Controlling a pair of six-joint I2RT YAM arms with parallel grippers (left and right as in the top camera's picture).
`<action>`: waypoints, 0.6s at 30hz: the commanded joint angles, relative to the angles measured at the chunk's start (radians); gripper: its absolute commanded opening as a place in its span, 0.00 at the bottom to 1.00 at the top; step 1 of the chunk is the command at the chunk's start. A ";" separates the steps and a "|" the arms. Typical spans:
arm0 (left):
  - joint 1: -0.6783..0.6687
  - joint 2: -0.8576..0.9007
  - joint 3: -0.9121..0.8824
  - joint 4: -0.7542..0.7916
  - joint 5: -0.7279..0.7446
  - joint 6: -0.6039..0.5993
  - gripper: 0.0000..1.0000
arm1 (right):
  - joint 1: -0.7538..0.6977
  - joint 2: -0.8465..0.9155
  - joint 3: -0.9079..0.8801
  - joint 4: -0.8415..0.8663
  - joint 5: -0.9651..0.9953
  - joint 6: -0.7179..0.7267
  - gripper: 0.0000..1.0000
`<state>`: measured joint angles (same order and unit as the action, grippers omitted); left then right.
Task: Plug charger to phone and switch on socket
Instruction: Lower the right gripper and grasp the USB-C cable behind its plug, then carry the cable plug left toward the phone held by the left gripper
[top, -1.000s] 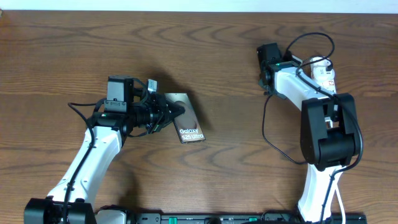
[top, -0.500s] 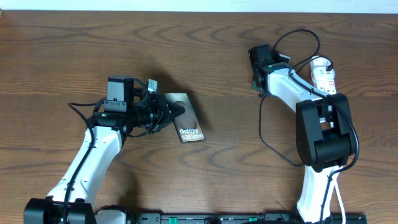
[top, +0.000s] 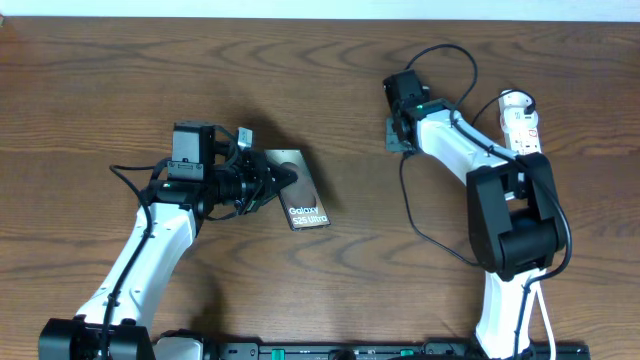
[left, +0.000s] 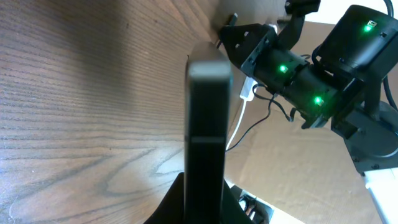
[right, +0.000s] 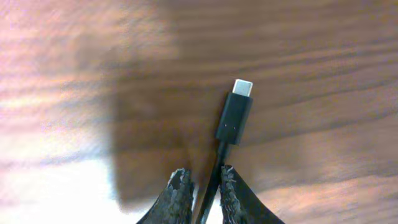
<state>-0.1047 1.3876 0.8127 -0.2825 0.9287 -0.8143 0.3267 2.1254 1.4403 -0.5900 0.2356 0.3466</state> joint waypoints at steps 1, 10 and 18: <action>0.003 -0.007 0.009 0.004 0.020 -0.006 0.07 | 0.035 0.061 -0.043 -0.072 -0.168 -0.030 0.14; 0.003 -0.007 0.009 0.004 0.021 -0.006 0.08 | 0.093 0.061 -0.043 -0.230 -0.277 -0.030 0.17; 0.003 -0.007 0.009 0.004 0.021 -0.006 0.07 | 0.149 0.061 -0.044 -0.368 -0.325 -0.030 0.17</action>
<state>-0.1047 1.3876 0.8127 -0.2825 0.9253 -0.8143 0.4427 2.1052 1.4582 -0.9409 0.0078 0.3279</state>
